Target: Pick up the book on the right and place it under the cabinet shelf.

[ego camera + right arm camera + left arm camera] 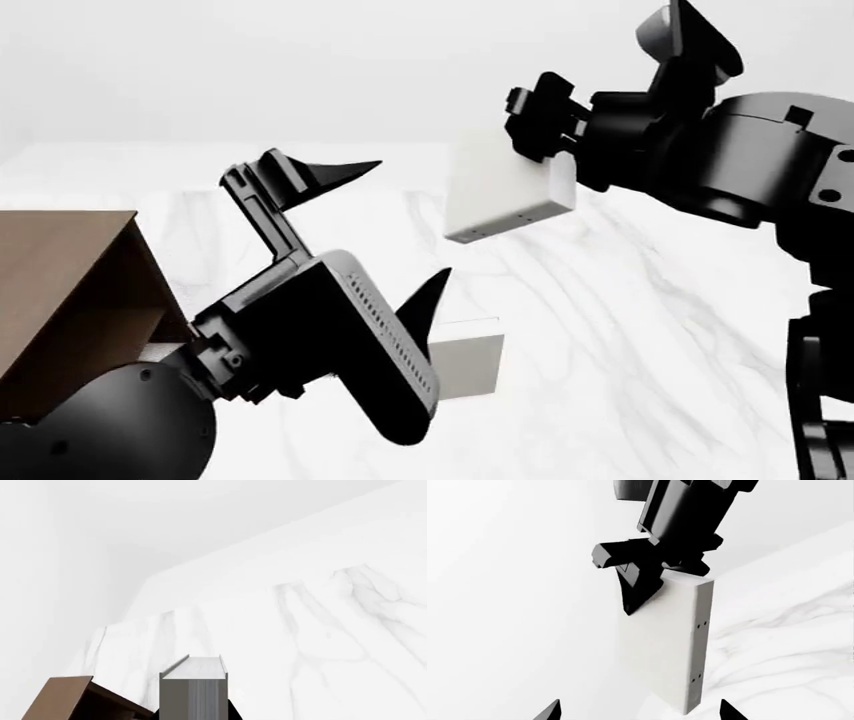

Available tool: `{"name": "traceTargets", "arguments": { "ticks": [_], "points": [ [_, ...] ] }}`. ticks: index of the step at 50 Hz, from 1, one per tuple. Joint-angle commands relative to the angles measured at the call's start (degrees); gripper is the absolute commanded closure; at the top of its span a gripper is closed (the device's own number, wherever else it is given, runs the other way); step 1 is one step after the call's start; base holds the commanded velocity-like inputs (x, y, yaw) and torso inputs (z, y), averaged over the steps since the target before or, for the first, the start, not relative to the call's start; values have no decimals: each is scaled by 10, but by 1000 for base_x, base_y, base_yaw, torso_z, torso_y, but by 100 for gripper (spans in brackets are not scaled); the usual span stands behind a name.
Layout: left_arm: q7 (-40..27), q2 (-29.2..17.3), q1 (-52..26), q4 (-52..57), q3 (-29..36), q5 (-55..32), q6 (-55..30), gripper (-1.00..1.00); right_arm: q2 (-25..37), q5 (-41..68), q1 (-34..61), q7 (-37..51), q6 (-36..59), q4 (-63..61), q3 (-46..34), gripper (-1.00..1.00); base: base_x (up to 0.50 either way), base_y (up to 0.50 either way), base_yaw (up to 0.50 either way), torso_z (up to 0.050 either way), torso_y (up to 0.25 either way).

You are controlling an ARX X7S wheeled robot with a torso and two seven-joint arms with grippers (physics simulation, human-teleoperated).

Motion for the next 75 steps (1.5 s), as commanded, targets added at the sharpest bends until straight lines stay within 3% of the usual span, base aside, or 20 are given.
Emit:
{"name": "traceTargets", "arguments": {
  "ticks": [1,24,41,65,66,75],
  "points": [
    [-14,4,10,-28,33,25,32,-100,-61,9,-1,34,-49,-27,6,100,0,0,0,0,0],
    [-48,1,23,-105,141,122,113,-100,-108,25,-9,91,-100,-41,4,100,0,0,0,0,1],
    [-98,18,-22,-247,230,254,183,-100,-101,61,-33,116,-108,-79,12,100,0,0,0,0,1],
    [-128,56,-10,-350,270,281,248,-100,-98,72,-29,116,-115,-75,8,100,0,0,0,0,1],
    [-129,55,-9,-349,271,282,248,100,-98,72,-29,116,-115,-75,7,100,0,0,0,0,0],
    [-140,51,-14,-341,272,299,247,100,-98,69,-42,113,-120,-81,4,100,0,0,0,0,1]
  ]
}}
